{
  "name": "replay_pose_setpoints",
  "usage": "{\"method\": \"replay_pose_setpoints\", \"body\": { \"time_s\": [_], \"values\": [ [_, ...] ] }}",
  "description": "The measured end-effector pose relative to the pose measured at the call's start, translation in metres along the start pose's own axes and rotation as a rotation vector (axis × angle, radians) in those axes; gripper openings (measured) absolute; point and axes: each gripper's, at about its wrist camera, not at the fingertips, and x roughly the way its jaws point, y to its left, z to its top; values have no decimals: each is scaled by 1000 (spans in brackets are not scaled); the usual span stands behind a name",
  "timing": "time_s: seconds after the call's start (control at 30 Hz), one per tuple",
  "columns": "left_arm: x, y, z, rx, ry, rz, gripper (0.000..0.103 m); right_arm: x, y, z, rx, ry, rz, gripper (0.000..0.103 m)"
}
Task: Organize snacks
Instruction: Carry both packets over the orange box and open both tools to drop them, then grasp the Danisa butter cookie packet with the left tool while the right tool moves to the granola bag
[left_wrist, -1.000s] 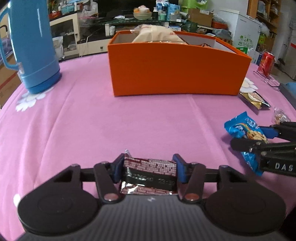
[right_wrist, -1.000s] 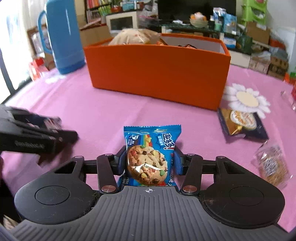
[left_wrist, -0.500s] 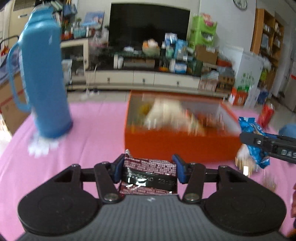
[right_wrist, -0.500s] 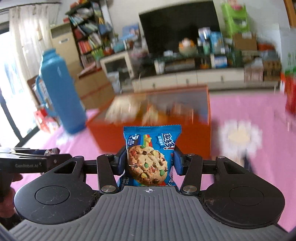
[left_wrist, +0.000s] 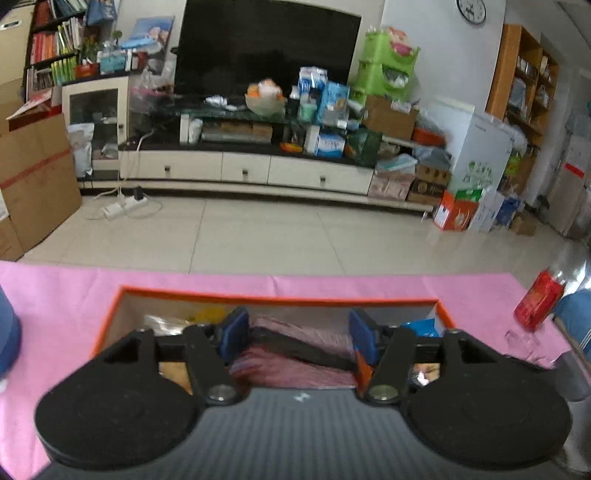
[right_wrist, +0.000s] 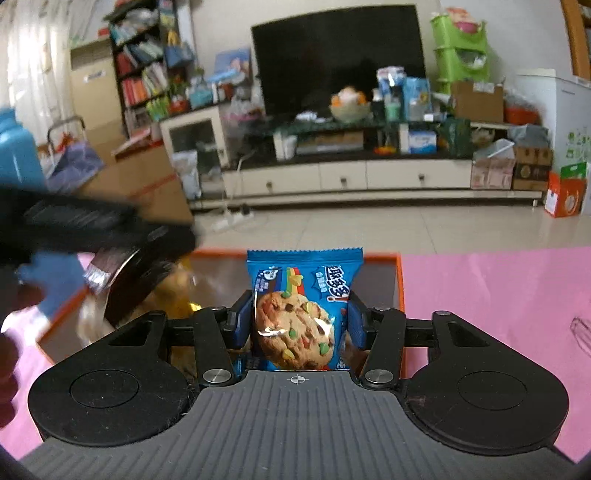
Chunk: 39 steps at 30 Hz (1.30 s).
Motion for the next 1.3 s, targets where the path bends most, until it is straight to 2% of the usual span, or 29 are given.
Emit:
{"method": "replay_pose_setpoints", "body": {
  "time_s": [0.03, 0.1, 0.17, 0.27, 0.33, 0.43, 0.5, 0.63, 0.73, 0.8, 0.9, 0.97, 1.07, 1.17, 1.3],
  "values": [
    [2, -1, -4, 6, 4, -4, 69, 3, -1, -3, -4, 12, 1, 39],
    [-9, 1, -9, 13, -24, -5, 72, 1, -1, -2, -5, 3, 18, 51],
    [-26, 5, -12, 19, -48, 5, 74, -9, -1, 1, -1, -34, 2, 80],
    [-63, 21, -22, -5, -72, 10, 84, -27, -2, 4, 0, -71, -18, 83],
    [-93, 33, -35, -22, -82, 25, 100, -39, -2, 2, 1, -78, -12, 86],
    [-133, 47, -60, -15, -98, 64, 100, -60, -2, -5, 6, -85, -8, 88],
    [-151, 55, -82, -15, -67, 65, 100, -73, -3, -14, 11, -65, 1, 89],
    [-161, 60, -136, -14, 46, 67, 100, -106, -11, -44, 44, -26, 1, 92],
    [-155, 63, -167, -38, 131, 58, 100, -131, -25, -71, 94, 1, -16, 92],
    [-150, 61, -173, -33, 166, 33, 100, -150, -42, -89, 136, 11, -61, 92],
    [-153, 57, -176, 10, 154, 52, 100, -177, -76, -116, 217, 20, -136, 92],
    [-152, 59, -177, 0, 155, 54, 100, -185, -96, -131, 280, 38, -165, 92],
    [-147, 60, -173, -36, 173, 33, 100, -179, -115, -139, 343, 60, -174, 91],
    [-141, 57, -172, -24, 184, 43, 100, -159, -115, -135, 344, 36, -122, 91],
    [-138, 59, -174, -8, 201, 54, 100, -112, -92, -120, 245, 85, -84, 91]
  ]
}}
